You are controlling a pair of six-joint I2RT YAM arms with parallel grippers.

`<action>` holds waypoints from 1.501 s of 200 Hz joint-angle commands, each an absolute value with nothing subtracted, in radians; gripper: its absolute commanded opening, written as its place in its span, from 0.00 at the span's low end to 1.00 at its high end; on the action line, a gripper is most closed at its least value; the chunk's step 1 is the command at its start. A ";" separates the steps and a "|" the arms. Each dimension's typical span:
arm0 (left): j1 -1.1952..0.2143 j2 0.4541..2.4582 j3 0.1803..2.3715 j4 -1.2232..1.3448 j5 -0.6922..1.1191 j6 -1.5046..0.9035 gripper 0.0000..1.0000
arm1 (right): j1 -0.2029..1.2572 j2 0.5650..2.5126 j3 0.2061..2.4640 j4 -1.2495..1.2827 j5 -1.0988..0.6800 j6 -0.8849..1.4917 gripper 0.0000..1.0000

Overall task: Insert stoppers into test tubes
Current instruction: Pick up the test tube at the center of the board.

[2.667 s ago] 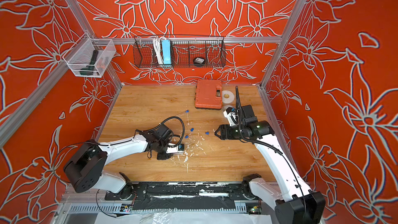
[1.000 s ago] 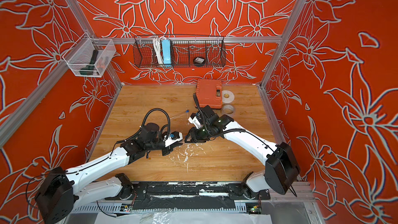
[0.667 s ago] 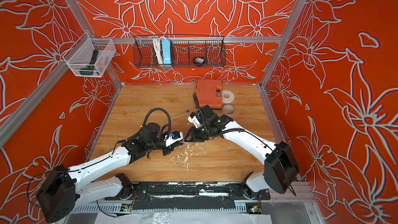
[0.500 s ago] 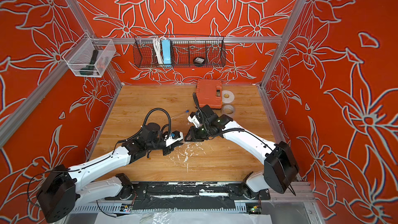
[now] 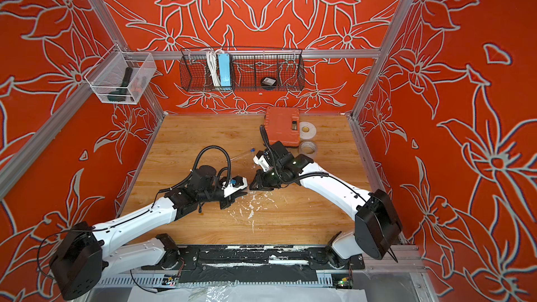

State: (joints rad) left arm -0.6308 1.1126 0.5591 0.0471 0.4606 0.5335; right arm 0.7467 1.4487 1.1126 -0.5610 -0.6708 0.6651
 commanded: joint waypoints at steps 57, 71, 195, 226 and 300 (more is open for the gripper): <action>-0.637 0.999 0.487 0.067 0.400 0.544 0.43 | 0.735 1.381 1.139 -0.571 -0.767 0.680 0.16; -0.637 0.997 0.475 0.072 0.404 0.546 0.41 | 0.734 1.372 1.138 -0.584 -0.782 0.679 0.16; -0.637 0.939 0.474 0.065 0.442 0.572 0.08 | 0.727 1.368 1.135 -0.581 -0.806 0.694 0.18; -0.637 0.934 0.480 0.060 0.444 0.574 0.00 | 0.707 1.353 1.146 -0.585 -0.805 0.692 0.41; -0.631 0.918 0.437 0.229 0.052 0.201 0.00 | 0.637 1.190 1.088 -0.674 -0.280 0.000 0.52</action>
